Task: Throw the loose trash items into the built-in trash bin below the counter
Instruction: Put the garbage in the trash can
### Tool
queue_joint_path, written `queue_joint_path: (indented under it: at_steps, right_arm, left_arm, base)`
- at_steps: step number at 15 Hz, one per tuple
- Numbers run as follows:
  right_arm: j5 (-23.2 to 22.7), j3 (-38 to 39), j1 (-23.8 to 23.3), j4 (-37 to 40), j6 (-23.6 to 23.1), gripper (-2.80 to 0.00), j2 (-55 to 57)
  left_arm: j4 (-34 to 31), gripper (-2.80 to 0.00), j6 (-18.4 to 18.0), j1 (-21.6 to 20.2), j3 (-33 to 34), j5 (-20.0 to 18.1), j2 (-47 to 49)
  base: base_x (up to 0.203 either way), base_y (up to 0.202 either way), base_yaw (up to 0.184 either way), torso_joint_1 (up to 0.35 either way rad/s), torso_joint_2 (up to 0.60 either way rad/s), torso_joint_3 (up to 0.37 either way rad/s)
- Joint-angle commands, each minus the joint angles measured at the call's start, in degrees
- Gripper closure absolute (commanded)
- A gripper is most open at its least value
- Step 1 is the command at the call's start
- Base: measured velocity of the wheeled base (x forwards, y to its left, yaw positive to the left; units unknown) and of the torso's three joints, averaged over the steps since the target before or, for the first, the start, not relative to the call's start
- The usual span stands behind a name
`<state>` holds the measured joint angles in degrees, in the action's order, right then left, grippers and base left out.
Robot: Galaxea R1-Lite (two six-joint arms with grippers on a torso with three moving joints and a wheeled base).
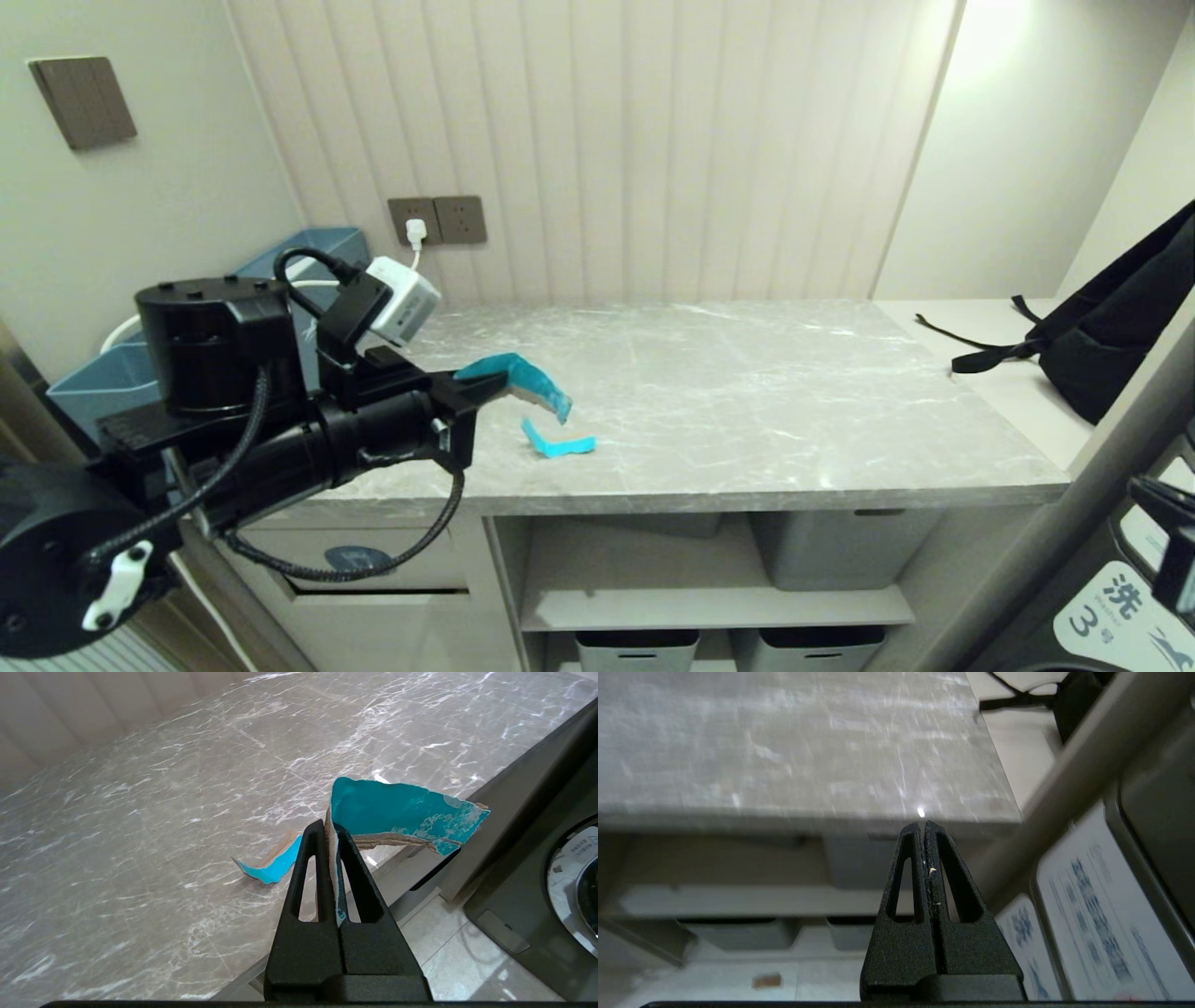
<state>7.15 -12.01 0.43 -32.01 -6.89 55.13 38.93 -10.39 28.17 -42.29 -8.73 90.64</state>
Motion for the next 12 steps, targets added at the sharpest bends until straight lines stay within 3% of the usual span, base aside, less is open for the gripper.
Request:
queue_joint_path:
  at_steps: [1,4,6,8,10,12]
  right_arm:
    - [-0.2,6.6,-0.9,1.8,-1.0,0.00,-14.0]
    - [-3.0,8.7,-1.3,21.3,-2.2,0.00,-33.6]
    - [-5.6,8.1,-1.3,33.7,-0.8,0.00,-45.2]
    - [-6.6,7.9,-1.1,38.8,1.6,0.00,-54.0]
    - [-5.7,7.9,-0.9,41.8,6.9,0.00,-55.3]
    - [-5.4,7.9,-0.9,42.4,7.6,0.00,-55.0]
  left_arm:
    - [0.2,0.00,-0.1,-0.5,0.9,-0.1,-1.5]
    - [0.1,0.00,-0.1,-1.2,3.8,0.4,-4.4]
    - [-0.1,0.00,0.2,-2.6,7.2,3.5,-8.6]
    - [-0.4,0.00,2.2,-4.6,13.2,5.5,-16.1]
    - [-0.5,0.00,3.6,-5.7,20.4,6.4,-24.1]
    - [-0.6,0.00,4.9,-7.2,24.8,7.6,-29.6]
  base:
    - [0.000,0.000,0.000,0.000,0.00,0.000]
    - [0.000,0.000,0.000,0.000,0.00,0.000]
    - [0.000,0.000,0.000,0.000,0.00,0.000]
    - [0.000,0.000,0.000,0.000,0.00,0.000]
    - [0.000,0.000,0.000,0.000,0.00,0.000]
    - [0.000,0.000,0.000,0.000,0.00,0.000]
